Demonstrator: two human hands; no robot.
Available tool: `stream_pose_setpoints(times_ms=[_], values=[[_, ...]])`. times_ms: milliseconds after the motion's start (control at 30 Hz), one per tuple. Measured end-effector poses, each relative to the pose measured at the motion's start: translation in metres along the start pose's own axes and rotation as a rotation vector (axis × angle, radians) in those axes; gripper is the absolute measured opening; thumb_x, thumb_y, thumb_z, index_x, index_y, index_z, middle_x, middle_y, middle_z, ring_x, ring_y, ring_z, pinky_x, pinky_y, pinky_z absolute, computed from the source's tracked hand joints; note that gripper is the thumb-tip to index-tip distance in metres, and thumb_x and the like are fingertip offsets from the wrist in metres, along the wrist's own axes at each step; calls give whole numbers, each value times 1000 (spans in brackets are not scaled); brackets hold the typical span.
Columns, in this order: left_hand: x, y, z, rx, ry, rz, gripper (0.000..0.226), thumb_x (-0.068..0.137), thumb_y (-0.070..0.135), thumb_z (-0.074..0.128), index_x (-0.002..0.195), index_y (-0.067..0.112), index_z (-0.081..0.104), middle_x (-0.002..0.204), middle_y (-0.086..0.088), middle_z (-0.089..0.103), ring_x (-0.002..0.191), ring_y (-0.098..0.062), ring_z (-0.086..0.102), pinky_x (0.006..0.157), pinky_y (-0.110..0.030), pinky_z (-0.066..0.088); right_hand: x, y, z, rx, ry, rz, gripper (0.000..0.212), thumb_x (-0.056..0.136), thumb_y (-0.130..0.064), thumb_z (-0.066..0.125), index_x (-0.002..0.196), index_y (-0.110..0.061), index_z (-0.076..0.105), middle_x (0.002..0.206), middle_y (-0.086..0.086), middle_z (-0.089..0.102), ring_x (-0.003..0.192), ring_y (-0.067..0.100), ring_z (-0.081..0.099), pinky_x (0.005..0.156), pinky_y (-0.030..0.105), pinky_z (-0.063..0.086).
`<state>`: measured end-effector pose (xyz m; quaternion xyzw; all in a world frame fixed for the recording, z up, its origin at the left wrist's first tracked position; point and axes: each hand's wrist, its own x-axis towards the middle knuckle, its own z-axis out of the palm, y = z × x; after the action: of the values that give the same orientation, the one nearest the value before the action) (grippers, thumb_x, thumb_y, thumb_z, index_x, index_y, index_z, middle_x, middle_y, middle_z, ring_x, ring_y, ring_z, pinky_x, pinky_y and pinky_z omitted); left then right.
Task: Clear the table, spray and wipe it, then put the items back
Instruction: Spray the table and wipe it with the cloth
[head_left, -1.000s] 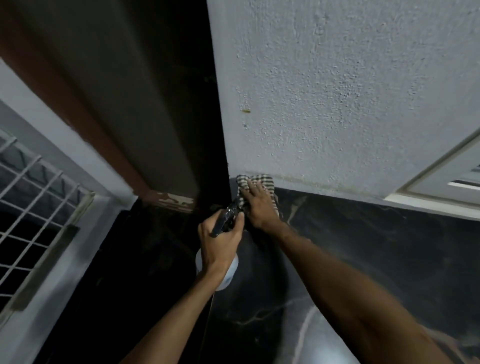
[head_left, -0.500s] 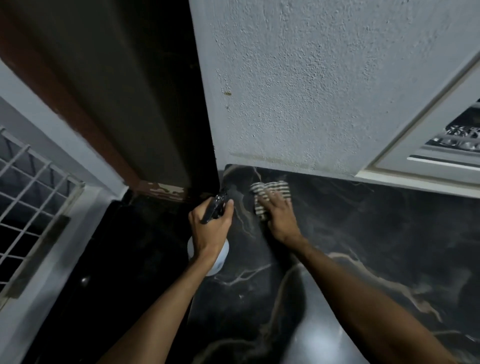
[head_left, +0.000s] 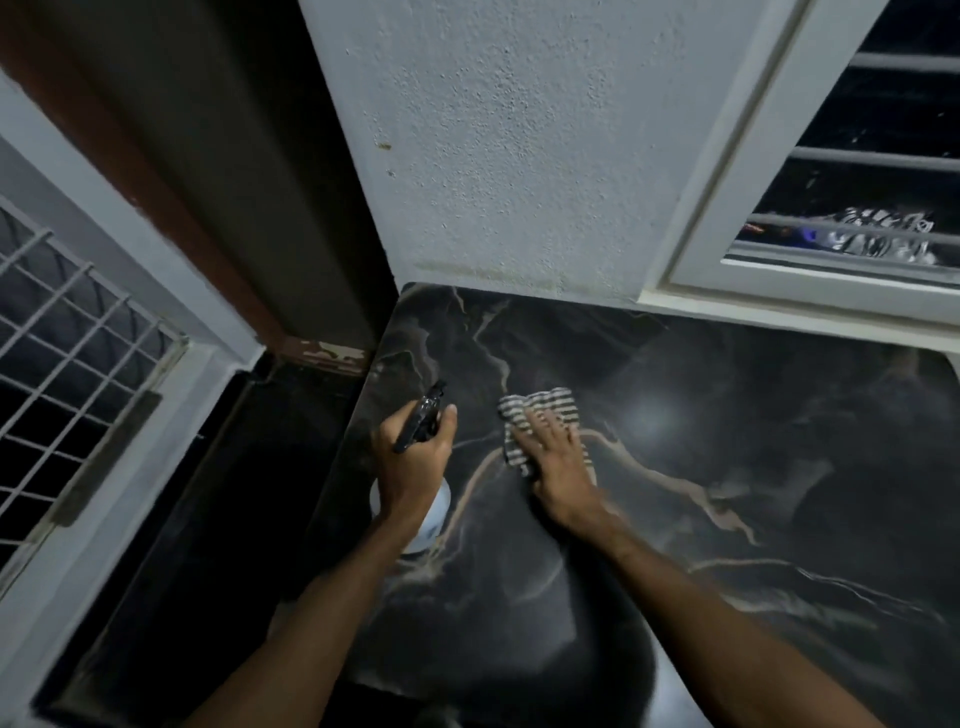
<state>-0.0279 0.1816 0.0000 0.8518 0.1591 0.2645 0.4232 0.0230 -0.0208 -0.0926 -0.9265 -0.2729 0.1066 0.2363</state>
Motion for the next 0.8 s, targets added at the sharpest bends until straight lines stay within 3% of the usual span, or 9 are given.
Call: stream_pose_setpoints(times_ms=[67, 200, 267, 333, 467, 600, 633, 733, 800], values=[[-19, 1, -2, 21, -2, -25, 36, 87, 13, 78, 57, 8, 58, 52, 2, 59, 55, -8, 58, 52, -11, 38, -12, 11, -6, 32, -6, -80, 80, 71, -14, 46, 150, -24, 40, 165, 3, 21, 155, 26, 11, 126, 50, 7], [-55, 4, -16, -24, 7, -116, 40, 88, 12, 76, 55, 16, 54, 50, 9, 55, 50, -5, 55, 54, -14, 40, -32, 27, -21, 61, 155, 272, 78, 76, -2, 54, 150, -23, 41, 165, 6, 23, 154, 30, 14, 126, 50, 11], [-65, 1, -27, -41, 21, -147, 45, 87, 12, 77, 55, 30, 51, 50, 13, 57, 49, -1, 55, 55, -12, 39, -38, 11, -11, 35, 96, 202, 83, 74, -2, 54, 152, -24, 36, 166, 5, 17, 155, 30, 8, 126, 53, 7], [-72, -6, -40, -39, 31, -179, 46, 86, 14, 78, 54, 32, 51, 52, 15, 59, 50, 0, 57, 54, -10, 39, -40, -1, -2, 51, 23, 51, 81, 72, -10, 48, 152, -24, 37, 166, 4, 18, 155, 31, 7, 125, 56, 7], [-76, -28, -73, -52, 60, -326, 38, 86, 22, 77, 54, 23, 58, 51, 10, 62, 49, -4, 59, 52, -16, 42, -9, -35, 5, 113, 111, 232, 66, 83, -4, 53, 148, -18, 45, 164, 10, 22, 154, 34, 12, 126, 52, 7], [-73, -54, -111, -50, 74, -355, 41, 88, 23, 76, 51, 21, 57, 52, 8, 63, 48, -6, 59, 49, -15, 40, 27, -95, 41, 28, -77, -176, 66, 84, -15, 47, 150, -17, 40, 165, 8, 19, 154, 31, 12, 125, 50, 11], [-71, -62, -120, -40, 82, -341, 42, 87, 23, 76, 51, 20, 55, 52, 7, 62, 47, -7, 58, 50, -14, 39, 43, -101, 43, 21, -95, -205, 65, 85, -19, 45, 150, -18, 40, 165, 7, 20, 154, 30, 13, 125, 50, 12], [-66, -83, -142, -48, 116, -344, 38, 86, 24, 77, 54, 15, 58, 51, 4, 61, 48, -13, 59, 48, -21, 43, 85, -125, 48, -14, -24, 63, 59, 94, -16, 49, 152, -20, 37, 166, 7, 16, 154, 32, 10, 125, 51, 11], [-63, -94, -154, -54, 134, -364, 37, 86, 23, 77, 56, 12, 58, 50, 1, 59, 48, -16, 58, 48, -25, 44, 75, -164, 78, -19, -17, 25, 66, 92, -10, 52, 154, -18, 32, 167, 8, 11, 155, 32, 5, 125, 53, 5]])
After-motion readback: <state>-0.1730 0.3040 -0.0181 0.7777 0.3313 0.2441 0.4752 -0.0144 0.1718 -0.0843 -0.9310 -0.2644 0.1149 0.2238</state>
